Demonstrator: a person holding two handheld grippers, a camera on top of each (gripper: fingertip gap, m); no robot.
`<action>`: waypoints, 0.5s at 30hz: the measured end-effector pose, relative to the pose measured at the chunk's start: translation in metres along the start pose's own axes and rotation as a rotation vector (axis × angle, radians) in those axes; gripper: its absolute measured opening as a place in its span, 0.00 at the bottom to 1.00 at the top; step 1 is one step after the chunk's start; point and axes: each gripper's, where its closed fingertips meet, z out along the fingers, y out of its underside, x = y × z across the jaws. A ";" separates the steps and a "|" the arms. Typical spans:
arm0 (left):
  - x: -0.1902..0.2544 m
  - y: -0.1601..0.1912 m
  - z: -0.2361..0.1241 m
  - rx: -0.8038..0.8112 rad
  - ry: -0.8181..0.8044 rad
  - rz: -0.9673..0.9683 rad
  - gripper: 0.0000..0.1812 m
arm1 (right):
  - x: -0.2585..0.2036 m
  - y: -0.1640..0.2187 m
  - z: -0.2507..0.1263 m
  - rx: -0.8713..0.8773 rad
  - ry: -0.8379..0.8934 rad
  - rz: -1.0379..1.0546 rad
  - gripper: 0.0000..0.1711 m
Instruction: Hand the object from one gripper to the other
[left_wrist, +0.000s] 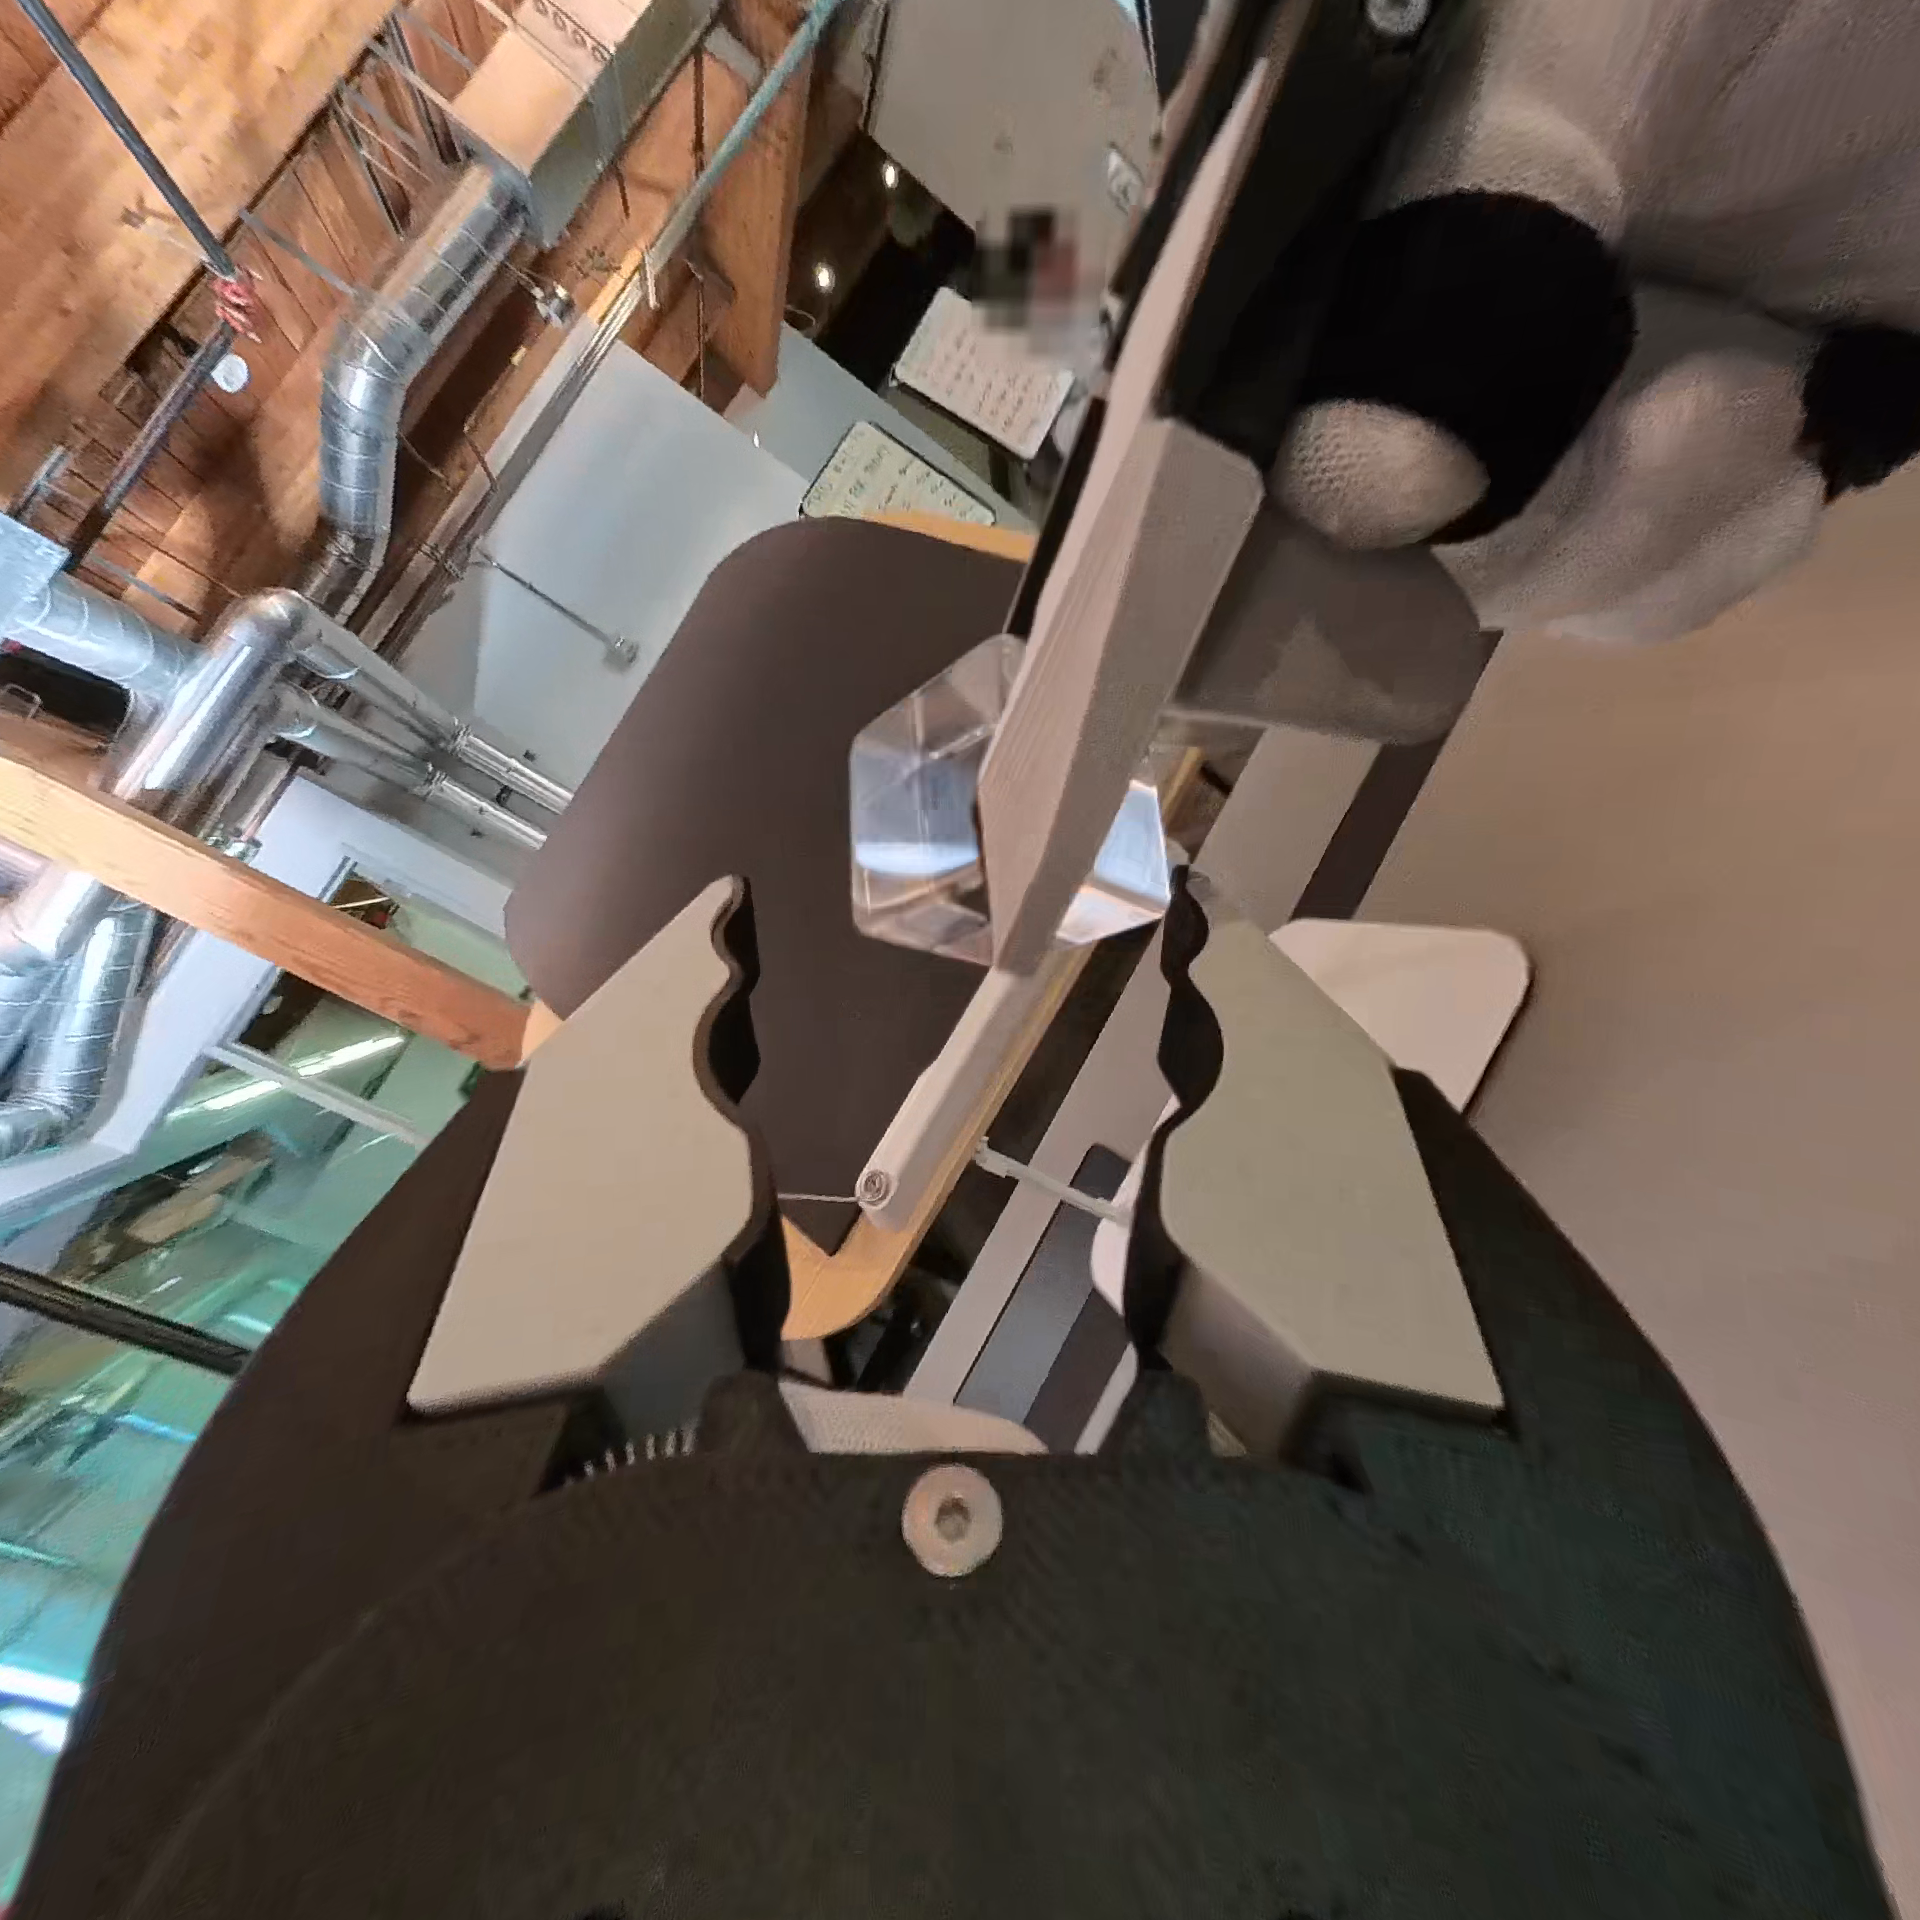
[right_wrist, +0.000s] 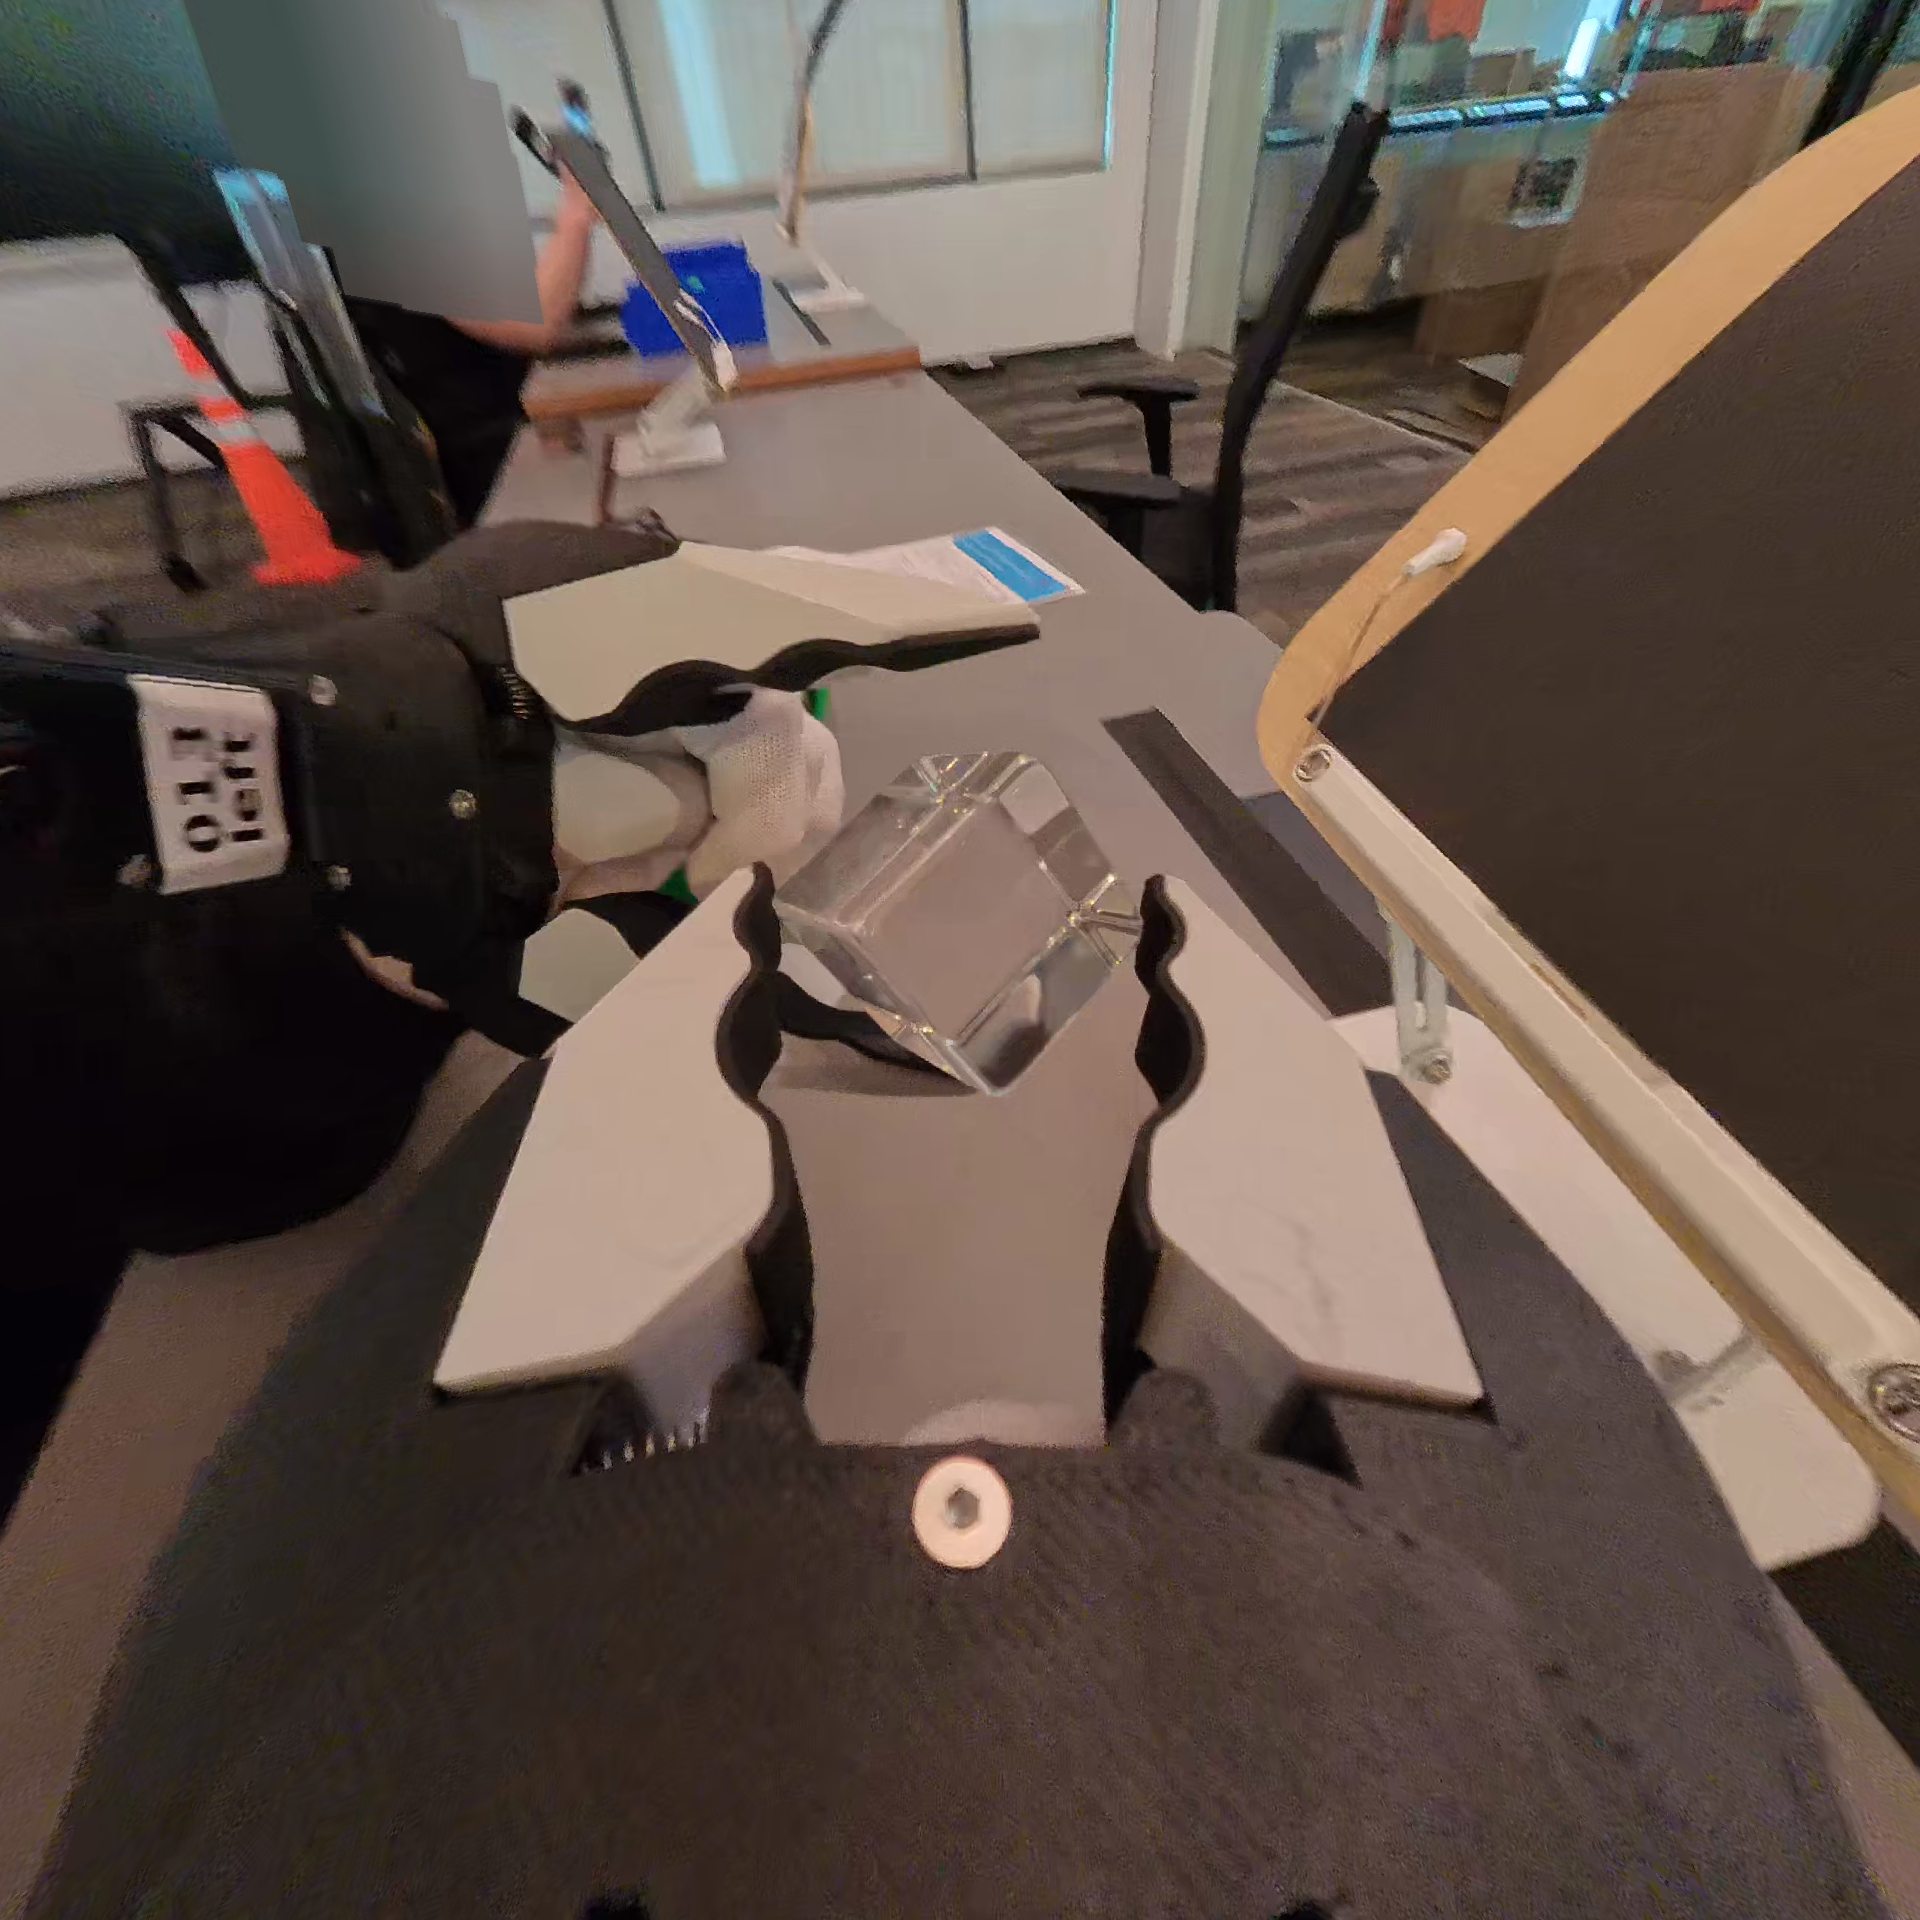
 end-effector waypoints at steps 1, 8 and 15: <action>0.000 -0.003 -0.001 0.023 0.014 -0.034 0.42 | -0.001 -0.003 -0.003 0.027 -0.028 0.017 0.39; -0.004 -0.020 -0.016 0.196 0.315 -0.596 0.41 | -0.002 -0.013 -0.018 0.076 -0.025 -0.084 0.40; -0.025 -0.045 -0.047 0.467 0.824 -1.366 0.48 | -0.026 -0.024 -0.029 0.137 -0.092 -0.242 0.40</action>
